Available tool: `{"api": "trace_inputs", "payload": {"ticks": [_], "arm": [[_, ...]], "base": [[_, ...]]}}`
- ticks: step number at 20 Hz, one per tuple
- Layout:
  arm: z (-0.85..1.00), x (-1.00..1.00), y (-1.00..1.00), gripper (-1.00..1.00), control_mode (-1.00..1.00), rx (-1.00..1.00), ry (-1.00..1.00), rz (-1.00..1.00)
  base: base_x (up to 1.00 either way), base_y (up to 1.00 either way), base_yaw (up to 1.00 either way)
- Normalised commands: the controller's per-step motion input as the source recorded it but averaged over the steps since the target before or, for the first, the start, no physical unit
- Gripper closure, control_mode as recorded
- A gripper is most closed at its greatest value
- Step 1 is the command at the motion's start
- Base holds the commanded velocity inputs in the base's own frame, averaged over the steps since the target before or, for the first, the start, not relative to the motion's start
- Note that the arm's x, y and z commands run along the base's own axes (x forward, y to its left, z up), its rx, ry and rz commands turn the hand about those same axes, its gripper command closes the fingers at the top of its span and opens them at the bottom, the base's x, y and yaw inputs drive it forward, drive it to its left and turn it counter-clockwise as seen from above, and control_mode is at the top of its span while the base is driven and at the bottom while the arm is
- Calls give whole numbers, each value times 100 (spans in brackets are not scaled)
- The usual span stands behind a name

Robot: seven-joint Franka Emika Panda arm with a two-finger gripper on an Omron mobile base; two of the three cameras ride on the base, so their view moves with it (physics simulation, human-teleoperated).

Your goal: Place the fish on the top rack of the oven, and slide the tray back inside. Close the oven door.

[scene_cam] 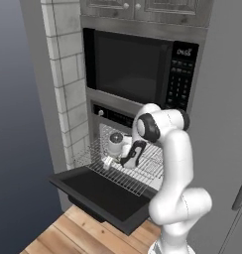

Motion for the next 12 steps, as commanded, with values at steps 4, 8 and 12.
{"api": "trace_inputs", "payload": {"ticks": [4, 8, 12], "arm": [[-52, 63, 14, 100, -100, -5, 0, -1], [-56, 78, 0, 100, -100, -3, 0, 0], [-54, 88, 0, 100, -100, -1, 0, 0]], "base": [[0, 0, 0], [0, 0, 0], [0, 0, 0]]}}
